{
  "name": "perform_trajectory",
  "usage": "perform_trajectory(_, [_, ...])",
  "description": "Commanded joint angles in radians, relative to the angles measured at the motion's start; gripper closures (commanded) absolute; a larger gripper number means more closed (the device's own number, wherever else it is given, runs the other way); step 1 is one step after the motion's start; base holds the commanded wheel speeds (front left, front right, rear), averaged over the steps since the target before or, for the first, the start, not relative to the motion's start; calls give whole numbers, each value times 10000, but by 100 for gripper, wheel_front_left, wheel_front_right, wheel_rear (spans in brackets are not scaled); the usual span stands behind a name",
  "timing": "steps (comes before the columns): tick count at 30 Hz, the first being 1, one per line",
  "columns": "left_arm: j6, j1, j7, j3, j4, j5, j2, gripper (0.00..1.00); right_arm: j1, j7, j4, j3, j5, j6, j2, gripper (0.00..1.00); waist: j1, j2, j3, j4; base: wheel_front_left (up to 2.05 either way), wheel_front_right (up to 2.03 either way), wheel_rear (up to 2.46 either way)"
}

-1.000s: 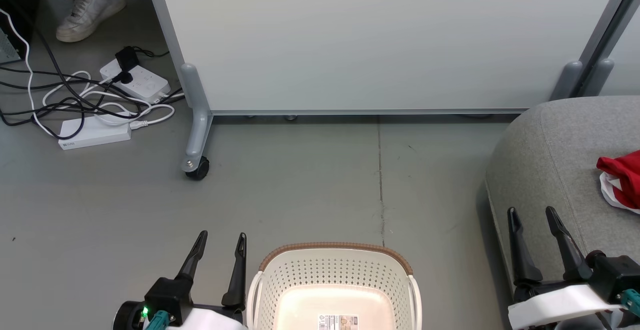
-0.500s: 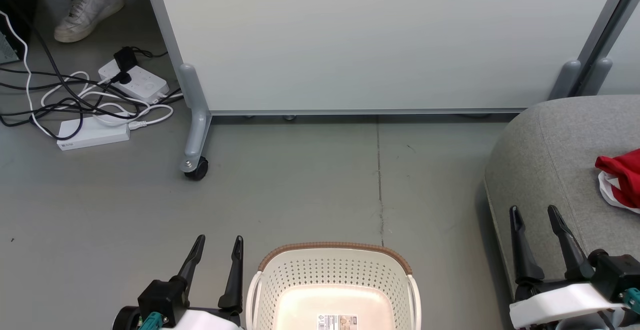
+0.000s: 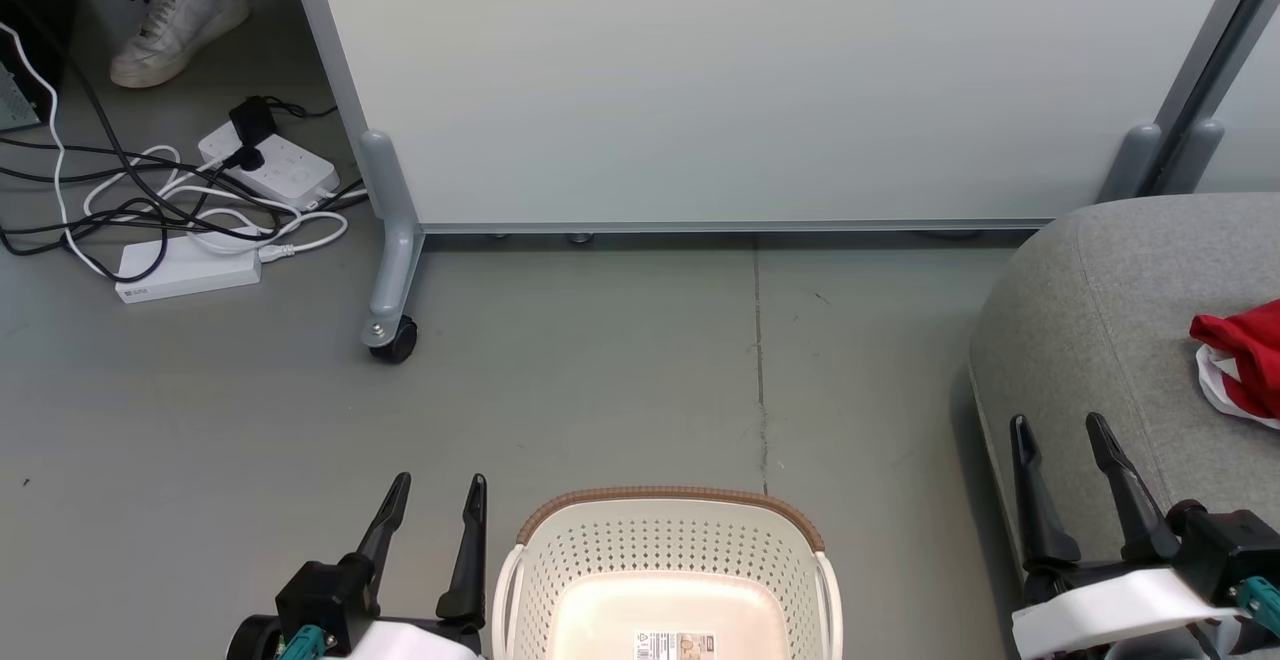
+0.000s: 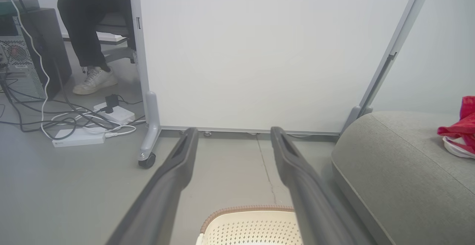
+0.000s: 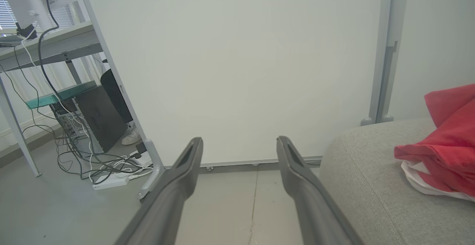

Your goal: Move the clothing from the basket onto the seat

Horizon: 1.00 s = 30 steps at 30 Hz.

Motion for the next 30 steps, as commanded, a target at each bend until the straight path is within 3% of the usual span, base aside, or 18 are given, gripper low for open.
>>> perform_trajectory(1, [-38,51,-2,3,20,-24,35,0,74,-44,11,-3,42,3,-44,0,0,-1,-15,-3,0,0,0])
perform_trajectory(28, [66,-12,-2,-35,84,-163,37,0,44,-44,-11,94,-55,4,-43,0,0,-1,9,56,0,0,0])
perform_trajectory(29, [19,32,1,-64,82,-133,0,100,52,0,12,90,-39,-2,2,100,0,-1,10,56,0,0,0])
perform_trajectory(30, [12,47,4,-73,147,-139,-4,100,77,9,74,84,-29,-2,23,100,0,-1,10,56,0,0,0])
